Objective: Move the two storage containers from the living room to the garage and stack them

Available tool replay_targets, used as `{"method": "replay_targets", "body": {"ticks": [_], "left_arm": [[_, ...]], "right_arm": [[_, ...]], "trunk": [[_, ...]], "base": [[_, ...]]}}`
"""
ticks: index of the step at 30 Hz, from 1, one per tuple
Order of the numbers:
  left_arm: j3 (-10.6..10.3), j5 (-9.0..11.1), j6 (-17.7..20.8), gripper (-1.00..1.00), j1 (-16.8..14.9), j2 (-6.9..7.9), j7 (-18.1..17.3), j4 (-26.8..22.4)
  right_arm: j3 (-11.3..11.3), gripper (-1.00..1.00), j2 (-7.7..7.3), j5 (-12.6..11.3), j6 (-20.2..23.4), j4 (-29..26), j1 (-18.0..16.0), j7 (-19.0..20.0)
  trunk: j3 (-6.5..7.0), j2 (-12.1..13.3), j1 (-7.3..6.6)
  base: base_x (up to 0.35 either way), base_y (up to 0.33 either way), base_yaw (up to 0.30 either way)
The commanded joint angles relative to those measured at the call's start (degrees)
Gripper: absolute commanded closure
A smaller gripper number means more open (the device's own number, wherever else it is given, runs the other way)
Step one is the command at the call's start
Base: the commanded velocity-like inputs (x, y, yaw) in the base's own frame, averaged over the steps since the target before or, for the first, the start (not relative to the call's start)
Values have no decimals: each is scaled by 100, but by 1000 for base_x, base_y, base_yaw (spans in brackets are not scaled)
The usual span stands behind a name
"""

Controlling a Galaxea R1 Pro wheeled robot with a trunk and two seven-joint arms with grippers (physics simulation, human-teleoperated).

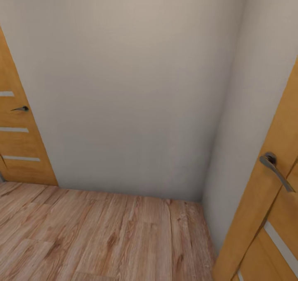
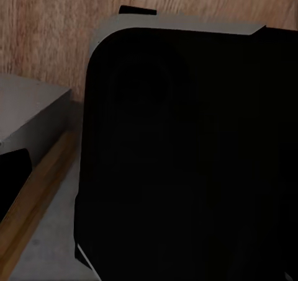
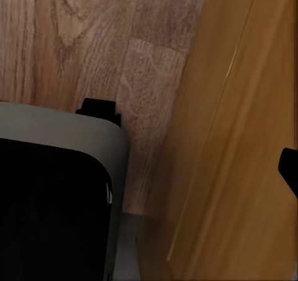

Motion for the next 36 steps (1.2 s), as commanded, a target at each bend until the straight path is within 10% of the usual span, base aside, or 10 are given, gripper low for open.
{"method": "replay_targets", "body": {"ticks": [1,36], "left_arm": [[27,44,-3,-100,-2,-2,3,-2],[27,44,-3,-100,-1,7,2,-2]], "right_arm": [[48,-100,4,-48,-32,17,-6,-2],[48,-100,-3,-25,-41,17,-6,-15]], "trunk": [[-6,-3,2],[-6,-3,2]], "base": [[192,0,0],[178,0,1]]}}
